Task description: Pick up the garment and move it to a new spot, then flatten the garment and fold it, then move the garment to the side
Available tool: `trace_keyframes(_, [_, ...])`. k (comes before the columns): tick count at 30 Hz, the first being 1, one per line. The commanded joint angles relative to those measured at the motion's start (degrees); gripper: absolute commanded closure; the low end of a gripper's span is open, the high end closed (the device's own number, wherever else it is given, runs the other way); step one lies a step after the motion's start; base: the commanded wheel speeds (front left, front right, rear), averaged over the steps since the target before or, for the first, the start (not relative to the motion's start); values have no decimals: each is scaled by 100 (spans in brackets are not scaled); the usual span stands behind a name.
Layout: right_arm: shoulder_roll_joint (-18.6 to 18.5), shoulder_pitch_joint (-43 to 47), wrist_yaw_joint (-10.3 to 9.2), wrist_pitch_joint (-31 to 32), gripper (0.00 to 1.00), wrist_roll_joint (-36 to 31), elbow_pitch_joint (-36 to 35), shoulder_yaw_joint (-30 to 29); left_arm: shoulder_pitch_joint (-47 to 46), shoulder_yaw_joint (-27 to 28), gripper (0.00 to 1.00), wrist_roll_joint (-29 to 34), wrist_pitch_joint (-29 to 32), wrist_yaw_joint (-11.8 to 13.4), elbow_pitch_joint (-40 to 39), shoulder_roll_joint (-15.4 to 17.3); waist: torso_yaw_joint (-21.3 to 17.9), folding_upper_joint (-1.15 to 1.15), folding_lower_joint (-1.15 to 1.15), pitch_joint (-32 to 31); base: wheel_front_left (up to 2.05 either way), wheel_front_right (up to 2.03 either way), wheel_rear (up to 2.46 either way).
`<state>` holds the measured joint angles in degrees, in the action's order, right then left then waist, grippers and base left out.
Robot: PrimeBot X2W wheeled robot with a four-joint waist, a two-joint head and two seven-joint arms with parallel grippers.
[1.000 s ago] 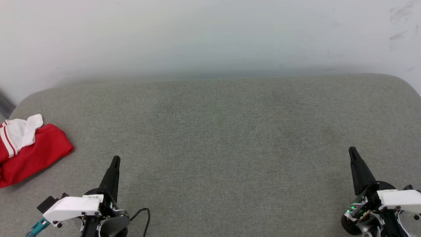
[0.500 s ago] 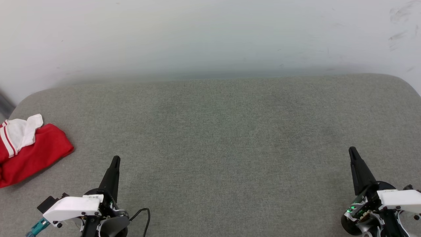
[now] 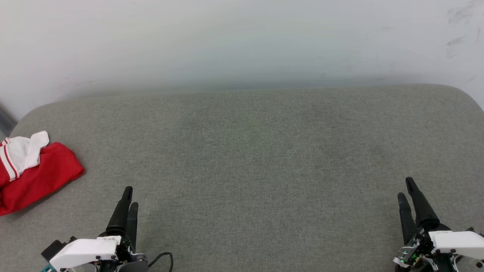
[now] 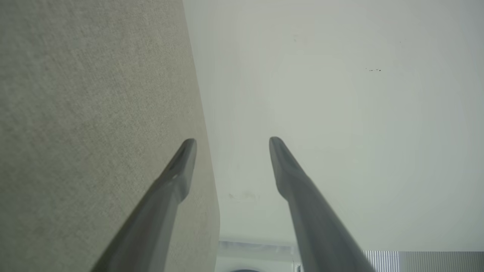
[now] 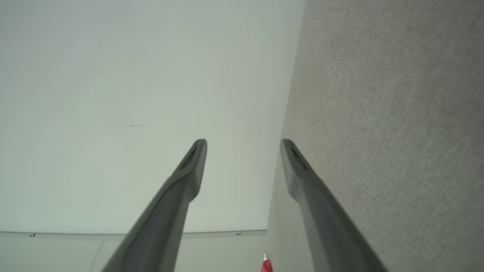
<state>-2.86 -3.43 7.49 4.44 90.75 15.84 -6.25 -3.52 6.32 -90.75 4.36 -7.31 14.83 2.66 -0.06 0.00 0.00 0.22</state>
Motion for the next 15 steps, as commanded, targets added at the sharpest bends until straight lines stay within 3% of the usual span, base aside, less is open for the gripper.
trace_keyframes(1, [-7, -46, 0, -87, 0, -222, -140, -14, -26, 80, 0, 183, -81, 1, -130, 13, -2, 0, 0, 1, 0, 0, 0])
trace_keyframes(15, [-8, 41, 0, -444, 0, -1974, -668, -20, 63, 97, 0, 1794, -438, 434, -753, 16, -6, 0, 0, 16, 0, 0, 0])
